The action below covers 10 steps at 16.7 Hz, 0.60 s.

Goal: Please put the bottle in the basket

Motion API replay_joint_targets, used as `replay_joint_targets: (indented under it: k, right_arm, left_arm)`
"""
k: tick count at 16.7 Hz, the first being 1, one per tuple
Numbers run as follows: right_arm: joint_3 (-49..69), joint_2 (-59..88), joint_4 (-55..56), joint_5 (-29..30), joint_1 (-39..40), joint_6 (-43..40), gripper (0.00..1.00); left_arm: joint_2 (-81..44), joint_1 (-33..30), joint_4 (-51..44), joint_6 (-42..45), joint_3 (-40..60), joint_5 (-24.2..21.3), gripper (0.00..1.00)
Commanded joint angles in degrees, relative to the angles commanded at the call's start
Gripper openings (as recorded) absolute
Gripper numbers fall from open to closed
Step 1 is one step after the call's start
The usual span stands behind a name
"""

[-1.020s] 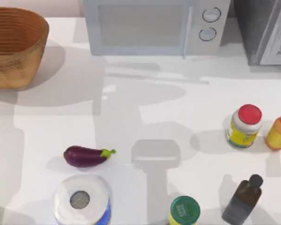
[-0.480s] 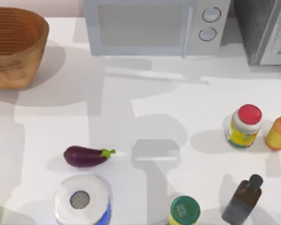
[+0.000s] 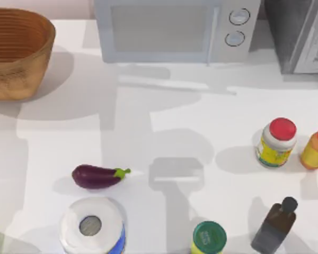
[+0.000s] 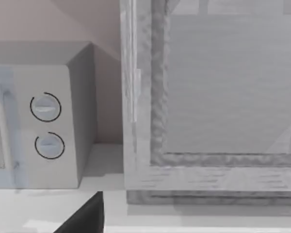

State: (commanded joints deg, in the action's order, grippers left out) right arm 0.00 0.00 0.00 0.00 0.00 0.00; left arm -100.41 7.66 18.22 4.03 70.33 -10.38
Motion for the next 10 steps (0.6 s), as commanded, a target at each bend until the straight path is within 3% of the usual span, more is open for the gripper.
replay_joint_targets:
  k: [4,10]
  right_arm:
    - [0.00,0.00,0.00,0.00,0.00,0.00,1.00]
    - [0.00,0.00,0.00,0.00,0.00,0.00,1.00]
  left_arm:
    - [0.00,0.00,0.00,0.00,0.00,0.00,0.98]
    - [0.00,0.00,0.00,0.00,0.00,0.00,1.00]
